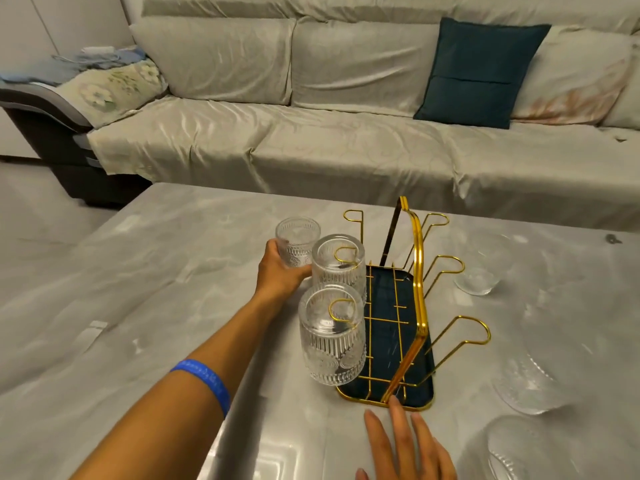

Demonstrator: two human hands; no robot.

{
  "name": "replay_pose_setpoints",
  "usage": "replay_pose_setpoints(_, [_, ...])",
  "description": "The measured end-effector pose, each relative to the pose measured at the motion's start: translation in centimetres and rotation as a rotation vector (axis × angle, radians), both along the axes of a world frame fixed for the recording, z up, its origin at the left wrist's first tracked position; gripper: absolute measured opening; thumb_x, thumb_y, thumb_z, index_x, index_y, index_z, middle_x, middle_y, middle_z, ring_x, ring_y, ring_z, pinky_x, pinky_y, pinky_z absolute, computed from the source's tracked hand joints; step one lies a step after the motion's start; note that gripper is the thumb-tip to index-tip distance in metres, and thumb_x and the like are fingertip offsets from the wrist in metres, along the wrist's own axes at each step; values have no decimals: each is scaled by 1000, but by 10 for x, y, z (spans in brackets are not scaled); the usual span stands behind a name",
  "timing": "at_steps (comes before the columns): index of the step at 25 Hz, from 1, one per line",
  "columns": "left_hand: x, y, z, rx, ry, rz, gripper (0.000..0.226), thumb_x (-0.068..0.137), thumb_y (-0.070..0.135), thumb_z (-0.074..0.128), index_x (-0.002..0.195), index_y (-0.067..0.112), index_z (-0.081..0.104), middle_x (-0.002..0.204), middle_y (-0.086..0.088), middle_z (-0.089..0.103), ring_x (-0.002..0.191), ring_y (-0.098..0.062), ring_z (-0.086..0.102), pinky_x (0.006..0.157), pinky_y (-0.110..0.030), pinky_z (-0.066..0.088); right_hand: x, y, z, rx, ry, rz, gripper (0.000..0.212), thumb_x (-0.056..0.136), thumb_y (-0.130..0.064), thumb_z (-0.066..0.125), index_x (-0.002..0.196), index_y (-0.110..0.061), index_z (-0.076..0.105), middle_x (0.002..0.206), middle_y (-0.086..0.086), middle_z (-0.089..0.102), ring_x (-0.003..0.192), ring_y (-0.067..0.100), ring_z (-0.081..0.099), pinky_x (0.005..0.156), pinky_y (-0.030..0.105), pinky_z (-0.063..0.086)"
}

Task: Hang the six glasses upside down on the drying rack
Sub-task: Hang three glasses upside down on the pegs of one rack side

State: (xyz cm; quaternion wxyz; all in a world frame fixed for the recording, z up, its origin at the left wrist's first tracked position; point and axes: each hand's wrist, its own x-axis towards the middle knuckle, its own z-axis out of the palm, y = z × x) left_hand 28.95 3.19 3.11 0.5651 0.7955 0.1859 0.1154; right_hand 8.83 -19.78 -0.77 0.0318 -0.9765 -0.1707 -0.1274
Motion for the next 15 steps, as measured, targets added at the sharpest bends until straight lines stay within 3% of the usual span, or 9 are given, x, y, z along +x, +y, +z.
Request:
replay_pose_setpoints(2, [-6, 2, 4, -12, -29, 25, 73, 60, 30, 90, 118, 19, 47, 119, -6, 61, 101, -23, 61, 74, -29, 51, -8, 2, 2, 49, 116, -85, 62, 87, -52, 14, 106, -26, 67, 138, 16, 45, 98, 41, 63, 70, 52, 53])
replay_pose_setpoints(4, [-15, 8, 14, -24, -45, 46, 72, 59, 32, 90, 116, 18, 50, 116, -6, 63, 99, -24, 64, 75, -31, 54, -15, 3, 9, 58, 153, -132, 58, 78, -51, 29, 102, -23, 74, 123, 13, 63, 102, 38, 63, 79, 51, 49])
replay_pose_setpoints(6, [-27, 20, 28, -17, -49, 41, 71, 60, 32, 91, 119, 17, 53, 117, -9, 65, 98, -23, 65, 81, -36, 56, -19, 3, 13, 71, 159, -149, 59, 69, -51, 38, 105, -22, 73, 122, 12, 65, 104, 38, 63, 89, 48, 38])
replay_pose_setpoints(8, [-41, 34, 49, 2, -71, 34, 75, 59, 34, 92, 121, 18, 55, 116, -10, 66, 96, -23, 66, 80, -35, 56, -23, 3, 17, 92, 162, -160, 55, 72, -48, 39, 108, -22, 71, 124, 11, 63, 107, 37, 62, 91, 47, 32])
replay_pose_setpoints(11, [-58, 50, 93, 7, -147, 79, 87, 52, 43, 94, 124, 27, 47, 113, -9, 62, 98, -25, 64, 81, -40, 57, -27, 3, 21, 99, 181, -165, 52, 65, -47, 55, 107, -22, 71, 125, 11, 63, 107, 37, 62, 90, 51, 43])
replay_pose_setpoints(15, [-58, 42, 145, 107, -227, 37, 77, 52, 48, 93, 115, 25, 54, 111, -3, 63, 97, -18, 64, 80, -34, 55, -28, 4, 32, 115, 266, -173, 61, 52, -50, 66, 106, -22, 72, 124, 12, 63, 106, 37, 63, 79, 54, 51])
